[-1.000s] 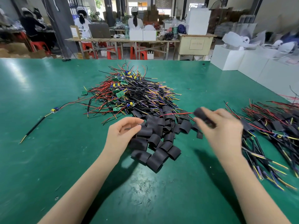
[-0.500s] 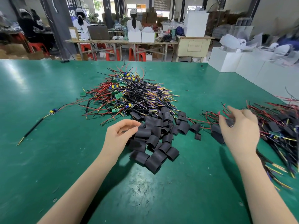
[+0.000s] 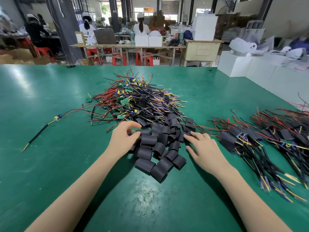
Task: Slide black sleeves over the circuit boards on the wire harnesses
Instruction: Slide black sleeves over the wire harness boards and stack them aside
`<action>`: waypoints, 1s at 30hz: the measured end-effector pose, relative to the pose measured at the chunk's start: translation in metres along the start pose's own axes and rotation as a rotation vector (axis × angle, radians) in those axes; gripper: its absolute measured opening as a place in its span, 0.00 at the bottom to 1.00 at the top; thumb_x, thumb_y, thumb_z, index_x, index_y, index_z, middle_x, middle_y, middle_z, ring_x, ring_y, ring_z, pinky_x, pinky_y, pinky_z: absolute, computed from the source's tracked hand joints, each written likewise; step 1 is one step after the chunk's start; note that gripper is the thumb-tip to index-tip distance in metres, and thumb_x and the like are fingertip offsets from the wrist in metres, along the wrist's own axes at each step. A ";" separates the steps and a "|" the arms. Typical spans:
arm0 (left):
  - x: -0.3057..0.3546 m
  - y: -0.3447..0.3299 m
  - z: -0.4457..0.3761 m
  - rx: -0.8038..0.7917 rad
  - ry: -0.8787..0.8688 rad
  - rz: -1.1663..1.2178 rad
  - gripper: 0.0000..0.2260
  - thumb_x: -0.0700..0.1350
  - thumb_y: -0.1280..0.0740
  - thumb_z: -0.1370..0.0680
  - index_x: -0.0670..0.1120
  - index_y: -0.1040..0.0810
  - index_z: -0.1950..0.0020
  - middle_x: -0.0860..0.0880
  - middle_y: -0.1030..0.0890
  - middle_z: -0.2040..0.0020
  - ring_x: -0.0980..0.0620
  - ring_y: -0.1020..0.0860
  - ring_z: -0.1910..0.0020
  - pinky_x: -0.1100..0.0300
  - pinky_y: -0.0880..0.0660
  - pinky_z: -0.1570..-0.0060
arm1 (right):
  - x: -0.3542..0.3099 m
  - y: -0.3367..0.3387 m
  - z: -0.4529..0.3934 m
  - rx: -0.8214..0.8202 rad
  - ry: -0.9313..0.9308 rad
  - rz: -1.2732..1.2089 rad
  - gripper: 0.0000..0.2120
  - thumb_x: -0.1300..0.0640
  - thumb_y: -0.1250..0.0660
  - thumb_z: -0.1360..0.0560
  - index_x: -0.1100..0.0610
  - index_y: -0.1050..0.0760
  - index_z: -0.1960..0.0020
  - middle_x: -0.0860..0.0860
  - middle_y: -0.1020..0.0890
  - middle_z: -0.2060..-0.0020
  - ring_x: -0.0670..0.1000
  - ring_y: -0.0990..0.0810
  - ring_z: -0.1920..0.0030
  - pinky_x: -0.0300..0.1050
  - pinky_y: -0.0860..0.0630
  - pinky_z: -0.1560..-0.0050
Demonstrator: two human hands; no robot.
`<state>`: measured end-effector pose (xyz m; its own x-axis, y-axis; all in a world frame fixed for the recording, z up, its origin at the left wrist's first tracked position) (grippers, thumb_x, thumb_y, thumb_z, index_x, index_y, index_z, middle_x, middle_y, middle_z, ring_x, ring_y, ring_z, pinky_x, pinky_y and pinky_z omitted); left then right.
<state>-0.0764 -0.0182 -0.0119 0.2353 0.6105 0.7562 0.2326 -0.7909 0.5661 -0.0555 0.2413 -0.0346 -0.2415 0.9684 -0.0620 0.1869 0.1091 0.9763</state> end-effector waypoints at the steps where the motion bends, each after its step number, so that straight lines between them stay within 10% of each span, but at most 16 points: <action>1: 0.000 0.000 -0.007 -0.005 -0.013 -0.047 0.10 0.35 0.32 0.25 0.44 0.19 0.46 0.48 0.21 0.46 0.50 0.22 0.50 0.57 0.27 0.45 | 0.001 0.003 -0.001 0.018 0.004 -0.009 0.20 0.47 0.44 0.19 0.46 0.35 0.28 0.49 0.30 0.33 0.53 0.32 0.37 0.46 0.34 0.41; 12: -0.021 0.003 -0.098 -0.065 -0.069 -0.738 0.32 0.45 0.35 0.21 0.40 0.46 0.22 0.41 0.43 0.22 0.42 0.43 0.24 0.43 0.37 0.30 | 0.002 0.018 0.003 -0.003 0.009 -0.242 0.11 0.52 0.34 0.24 0.52 0.19 0.44 0.51 0.26 0.55 0.54 0.23 0.55 0.45 0.28 0.53; 17: -0.034 0.010 -0.109 -0.045 -0.021 -0.547 0.24 0.45 0.33 0.21 0.41 0.33 0.28 0.42 0.22 0.40 0.39 0.31 0.36 0.44 0.31 0.38 | 0.003 0.020 0.003 -0.063 0.035 -0.260 0.16 0.61 0.35 0.30 0.52 0.19 0.43 0.52 0.24 0.53 0.53 0.23 0.55 0.49 0.25 0.51; 22: -0.037 -0.003 -0.096 -0.010 -0.053 -0.492 0.11 0.46 0.32 0.22 0.40 0.22 0.45 0.40 0.22 0.51 0.40 0.29 0.45 0.50 0.32 0.45 | 0.001 0.021 0.003 -0.040 0.066 -0.268 0.14 0.60 0.34 0.29 0.52 0.19 0.45 0.50 0.24 0.50 0.52 0.23 0.51 0.48 0.26 0.49; 30: -0.017 0.018 -0.090 0.093 0.046 -0.261 0.08 0.41 0.38 0.20 0.41 0.21 0.47 0.44 0.19 0.58 0.45 0.22 0.60 0.56 0.28 0.56 | 0.007 0.022 0.002 -0.027 0.080 -0.244 0.10 0.54 0.30 0.29 0.53 0.23 0.48 0.49 0.22 0.54 0.52 0.24 0.51 0.45 0.28 0.51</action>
<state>-0.1609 -0.0471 0.0149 0.1130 0.7889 0.6040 0.3656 -0.5983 0.7130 -0.0510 0.2505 -0.0139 -0.3508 0.8934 -0.2806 0.0887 0.3300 0.9398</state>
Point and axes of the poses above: each hand's wrist, its own z-axis away from the middle knuckle, its own y-axis out of the back of the hand, x = y × z, the point moved 6 cm from there along -z, towards the middle knuckle
